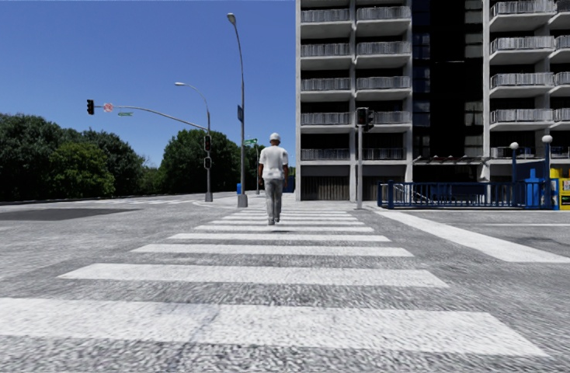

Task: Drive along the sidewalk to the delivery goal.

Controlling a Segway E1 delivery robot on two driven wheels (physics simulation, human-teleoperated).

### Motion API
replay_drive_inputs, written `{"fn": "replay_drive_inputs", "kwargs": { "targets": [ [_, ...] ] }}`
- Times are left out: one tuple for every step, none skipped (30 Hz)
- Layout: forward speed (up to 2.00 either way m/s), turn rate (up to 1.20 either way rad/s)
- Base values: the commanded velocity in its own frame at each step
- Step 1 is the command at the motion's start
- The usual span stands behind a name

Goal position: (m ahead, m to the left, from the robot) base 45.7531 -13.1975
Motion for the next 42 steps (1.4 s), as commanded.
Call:
{"fn": "replay_drive_inputs", "kwargs": {
  "targets": [
    [1.69, -0.01],
    [1.69, -0.01],
    [1.69, -0.01],
    [1.69, -0.01],
    [1.69, -0.01],
    [1.69, -0.01],
    [1.69, -0.01],
    [1.69, -0.01],
    [1.69, -0.01],
    [1.69, -0.01],
    [1.69, -0.01],
    [1.69, -0.01],
    [1.69, -0.01],
    [1.69, -0.01],
    [1.69, -0.01],
    [1.69, -0.01],
    [1.69, -0.01],
    [1.69, -0.01],
    [1.69, -0.01],
    [1.69, -0.01],
    [1.70, -0.01],
    [1.70, -0.01],
    [1.70, -0.01],
    [1.70, -0.01],
    [1.70, -0.01],
    [1.70, -0.01],
    [1.70, -0.01],
    [1.70, -0.01],
    [1.70, -0.01],
    [1.70, -0.01],
    [1.70, -0.01],
    [1.70, -0.01],
    [1.70, -0.01],
    [1.70, -0.01],
    [1.70, -0.01],
    [1.70, -0.01],
    [1.70, -0.01],
    [1.70, -0.01],
    [1.70, -0.01],
    [1.70, -0.01],
    [1.70, -0.01],
    [1.70, -0.01]
  ]
}}
